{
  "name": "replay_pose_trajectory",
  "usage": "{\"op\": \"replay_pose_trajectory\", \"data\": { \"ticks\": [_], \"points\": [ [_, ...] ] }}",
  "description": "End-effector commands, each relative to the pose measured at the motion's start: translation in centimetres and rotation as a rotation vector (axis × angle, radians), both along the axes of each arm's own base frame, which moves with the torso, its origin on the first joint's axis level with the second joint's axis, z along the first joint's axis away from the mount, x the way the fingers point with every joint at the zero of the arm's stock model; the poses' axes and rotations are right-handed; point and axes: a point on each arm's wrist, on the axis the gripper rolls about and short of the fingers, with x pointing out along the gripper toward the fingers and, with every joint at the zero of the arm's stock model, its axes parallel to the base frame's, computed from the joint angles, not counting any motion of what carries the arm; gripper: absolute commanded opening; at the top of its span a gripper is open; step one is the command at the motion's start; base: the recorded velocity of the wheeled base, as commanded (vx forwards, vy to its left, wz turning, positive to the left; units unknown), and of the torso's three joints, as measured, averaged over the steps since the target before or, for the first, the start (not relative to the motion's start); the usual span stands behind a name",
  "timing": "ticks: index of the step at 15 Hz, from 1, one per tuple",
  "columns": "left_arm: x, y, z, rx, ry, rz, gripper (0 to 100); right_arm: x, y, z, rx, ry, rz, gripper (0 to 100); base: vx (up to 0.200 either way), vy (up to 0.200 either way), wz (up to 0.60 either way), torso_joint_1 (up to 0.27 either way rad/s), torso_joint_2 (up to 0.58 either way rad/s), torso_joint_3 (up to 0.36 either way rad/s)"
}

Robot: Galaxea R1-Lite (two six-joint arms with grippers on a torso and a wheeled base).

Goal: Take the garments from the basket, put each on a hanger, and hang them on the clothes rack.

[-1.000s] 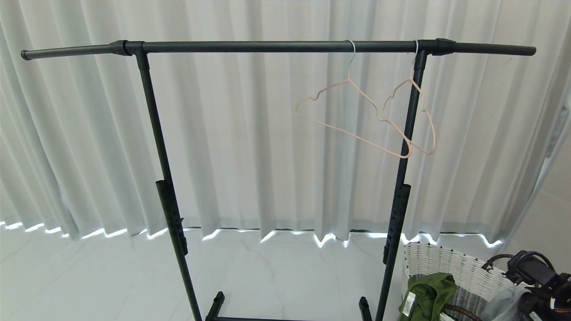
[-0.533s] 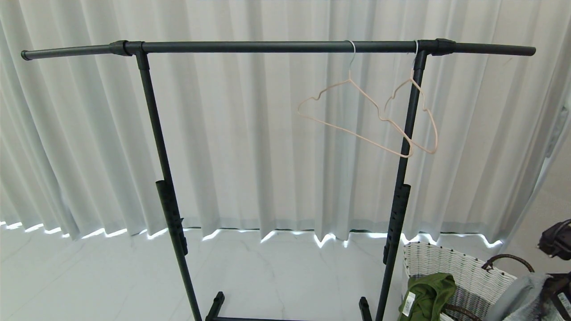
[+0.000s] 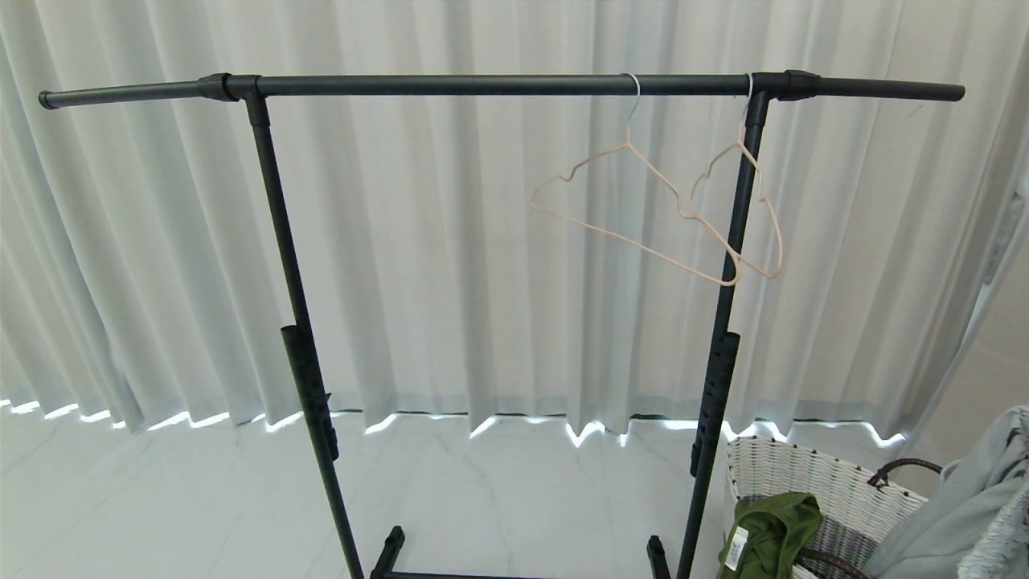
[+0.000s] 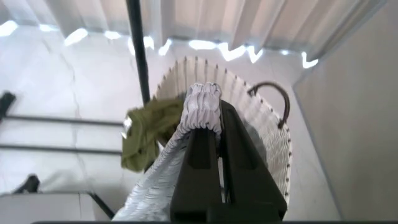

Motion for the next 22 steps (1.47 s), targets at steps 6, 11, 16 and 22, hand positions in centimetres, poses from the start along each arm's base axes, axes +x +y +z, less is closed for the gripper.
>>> {"op": "replay_pose_trajectory", "data": {
  "ticks": [6, 11, 16, 22],
  "points": [
    [0.0, 0.0, 0.0, 0.000, 0.000, 0.000, 100, -2.6, 0.8, 0.7, -0.024, -0.098, 0.038, 0, -0.067, 0.000, 0.00, 0.001, 0.00, 0.002],
    [0.0, 0.0, 0.0, 0.000, 0.000, 0.000, 100, -2.7, 1.0, 0.0, -0.032, -0.084, 0.055, 0, -0.160, 0.000, 0.00, 0.005, 0.00, 0.004],
    [0.0, 0.0, 0.0, 0.000, 0.000, 0.000, 100, -2.9, 1.3, -0.4, -0.031, -0.077, 0.094, 0, 0.000, 0.000, 0.00, 0.000, 0.00, 0.000],
    [0.0, 0.0, 0.0, 0.000, 0.001, 0.000, 100, -2.9, 1.4, -0.5, -0.029, -0.073, 0.111, 0, 0.000, 0.200, 0.00, 0.002, 0.00, 0.000]
  ]
}}
